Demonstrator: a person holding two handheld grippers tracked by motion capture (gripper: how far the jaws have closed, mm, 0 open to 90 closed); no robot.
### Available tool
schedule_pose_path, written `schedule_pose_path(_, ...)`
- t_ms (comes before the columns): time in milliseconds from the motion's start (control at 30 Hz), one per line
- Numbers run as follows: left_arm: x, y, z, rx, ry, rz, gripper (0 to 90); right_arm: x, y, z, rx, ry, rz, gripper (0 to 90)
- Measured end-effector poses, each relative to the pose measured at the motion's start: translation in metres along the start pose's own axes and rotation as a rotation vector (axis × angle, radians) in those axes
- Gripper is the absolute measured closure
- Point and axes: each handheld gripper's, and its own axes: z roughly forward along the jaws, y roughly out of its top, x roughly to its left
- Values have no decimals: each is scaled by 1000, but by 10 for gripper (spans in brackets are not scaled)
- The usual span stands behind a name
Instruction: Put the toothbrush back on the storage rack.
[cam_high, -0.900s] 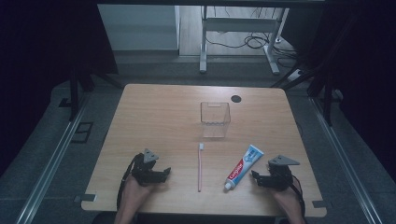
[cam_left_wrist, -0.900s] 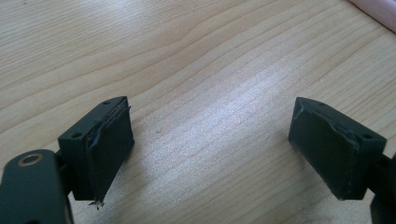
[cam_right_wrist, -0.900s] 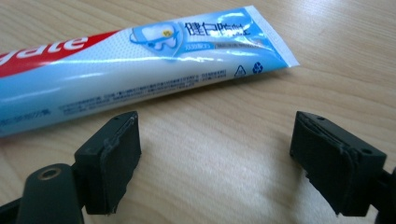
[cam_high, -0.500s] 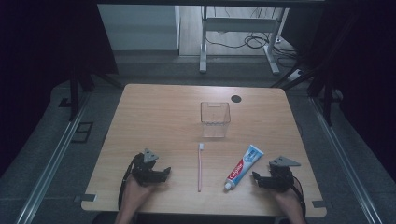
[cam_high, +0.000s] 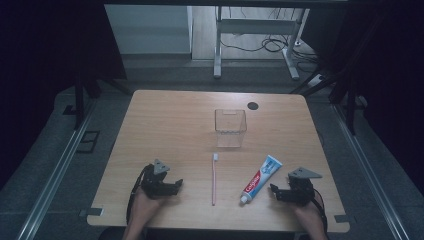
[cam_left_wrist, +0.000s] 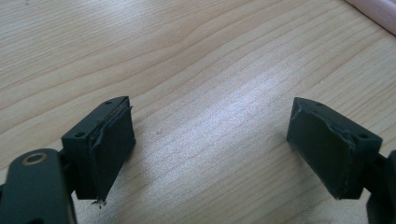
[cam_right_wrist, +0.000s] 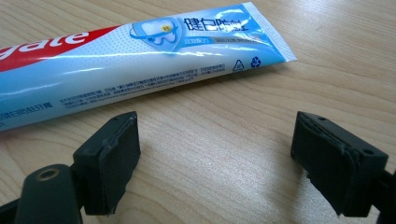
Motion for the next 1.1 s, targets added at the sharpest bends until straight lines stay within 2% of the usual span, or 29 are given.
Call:
schedule_pose_path(200,-1,2,-1,0,-7,12,219,0,0,0,0,0,0,155)
schedule_pose_path(400,-5,5,-2,-2,-10,25,246,1,0,0,-1,-3,2,155)
schedule_pose_path(567,-10,9,-5,-14,-32,32,250,1,-1,0,-2,-4,0,154)
schedule_pose_path(633,-10,10,-6,-16,-37,32,279,1,-1,0,-1,-5,0,155)
schedule_pose_path(800,-13,14,-8,-27,-59,18,282,1,-1,-1,-1,-5,1,154)
schedule_pose_path(833,-14,15,-10,-27,-71,13,320,1,-1,-1,-2,-6,1,154)
schedule_pose_path(1000,-16,18,-10,-26,-91,10,347,1,-1,-1,-2,-7,2,154)
schedule_pose_path(1100,-18,21,-11,-27,-102,23,379,1,-1,-1,-2,-7,2,154)
